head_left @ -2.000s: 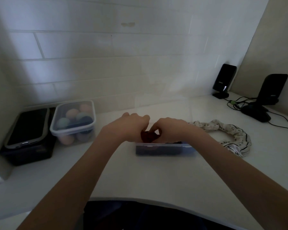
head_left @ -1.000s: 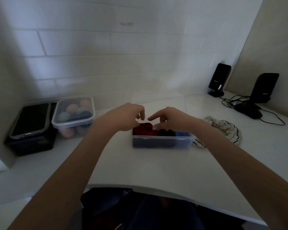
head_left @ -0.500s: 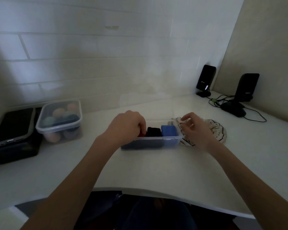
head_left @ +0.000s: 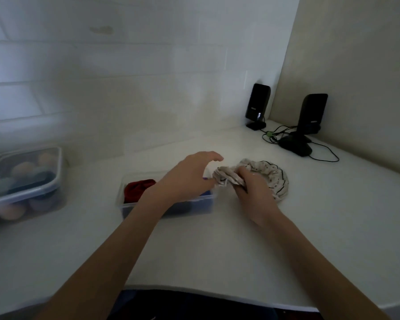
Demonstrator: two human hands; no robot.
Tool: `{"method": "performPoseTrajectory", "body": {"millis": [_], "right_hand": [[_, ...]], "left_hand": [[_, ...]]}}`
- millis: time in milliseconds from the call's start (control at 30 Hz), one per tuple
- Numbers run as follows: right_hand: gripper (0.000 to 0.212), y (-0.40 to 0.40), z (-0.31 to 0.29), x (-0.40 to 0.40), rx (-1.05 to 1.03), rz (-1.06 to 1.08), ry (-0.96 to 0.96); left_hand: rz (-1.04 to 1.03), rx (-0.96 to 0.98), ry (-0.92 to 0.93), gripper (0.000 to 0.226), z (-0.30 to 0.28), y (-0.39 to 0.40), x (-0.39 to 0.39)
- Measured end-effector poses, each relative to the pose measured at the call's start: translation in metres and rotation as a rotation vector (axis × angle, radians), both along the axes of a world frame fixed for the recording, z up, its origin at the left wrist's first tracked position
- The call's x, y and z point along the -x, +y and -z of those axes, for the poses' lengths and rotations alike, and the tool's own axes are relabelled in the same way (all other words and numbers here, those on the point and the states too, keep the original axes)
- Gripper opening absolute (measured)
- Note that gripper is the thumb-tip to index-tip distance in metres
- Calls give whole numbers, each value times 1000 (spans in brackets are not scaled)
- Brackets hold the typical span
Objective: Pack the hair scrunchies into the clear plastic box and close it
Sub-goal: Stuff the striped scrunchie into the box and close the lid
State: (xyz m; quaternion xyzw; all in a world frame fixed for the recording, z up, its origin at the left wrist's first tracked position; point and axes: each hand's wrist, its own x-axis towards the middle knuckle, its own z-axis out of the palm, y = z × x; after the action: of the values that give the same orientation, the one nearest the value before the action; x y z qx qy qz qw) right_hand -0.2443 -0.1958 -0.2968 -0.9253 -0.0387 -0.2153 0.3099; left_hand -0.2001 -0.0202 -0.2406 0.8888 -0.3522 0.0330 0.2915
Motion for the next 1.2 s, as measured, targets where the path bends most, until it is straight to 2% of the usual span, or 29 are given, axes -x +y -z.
{"method": "performPoseTrajectory", "body": {"millis": [67, 133, 233, 300, 367, 433, 467, 533, 600, 667, 767, 833, 900, 933, 967, 1000, 1033, 1067, 1100, 1167, 1200], "right_hand": [[16, 2, -22, 10, -194, -105, -49], [22, 3, -45, 17, -356, -158, -99], [34, -2, -75, 24, -569, -194, -127], [25, -9, -88, 29, -655, -167, -101], [19, -19, -90, 34, -659, -94, -44], [20, -26, -82, 38, -559, 8, 47], [24, -27, -77, 41, -479, 52, 91], [41, -25, -65, 48, -384, 74, 153], [42, -17, -60, 54, -384, 83, 148], [41, -12, -61, 58, -369, 93, 90], [27, 5, -71, 69, -353, 22, -25], [18, 17, -82, 77, -371, -49, -91], [13, 31, -93, 82, -387, -106, -137], [9, 36, -98, 83, -410, -139, -144], [9, 42, -101, 83, -446, -174, -141], [14, 46, -103, 81, -483, -205, -134], [19, 51, -105, 78, -522, -229, -116], [21, 54, -106, 74, -556, -245, -88], [17, 58, -107, 69, -590, -252, -52], [9, 64, -108, 58, -637, -239, 8], [10, 67, -108, 53, -656, -231, 38]], "left_hand": [[49, 3, -4, 51, -5, -12, -6], [88, 39, 8, 43, -14, -21, -7], [73, 137, 113, 23, -23, -32, -13], [16, 262, 288, 14, -29, -37, -16], [-14, 570, 647, 16, -38, -40, -14], [56, 996, 1031, 33, -45, -37, -15], [118, 1170, 1169, 39, -47, -35, -16], [311, 1391, 1315, 33, -47, -32, -14], [390, 1479, 1318, 19, -44, -29, -8], [349, 1514, 1298, 29, -42, -28, -2], [307, 1436, 1087, 14, -45, -22, 12], [232, 1258, 940, 7, -48, -16, 21], [223, 992, 754, 39, -44, -6, 23], [220, 790, 638, 56, -42, 1, 24], [212, 618, 541, 62, -41, 7, 26], [193, 490, 452, 55, -40, 13, 29], [150, 420, 349, 38, -40, 20, 30], [85, 408, 258, 21, -42, 25, 32], [15, 454, 209, 17, -43, 32, 32], [-50, 606, 286, 20, -45, 45, 33], [-4, 676, 375, 14, -48, 53, 34]]}}
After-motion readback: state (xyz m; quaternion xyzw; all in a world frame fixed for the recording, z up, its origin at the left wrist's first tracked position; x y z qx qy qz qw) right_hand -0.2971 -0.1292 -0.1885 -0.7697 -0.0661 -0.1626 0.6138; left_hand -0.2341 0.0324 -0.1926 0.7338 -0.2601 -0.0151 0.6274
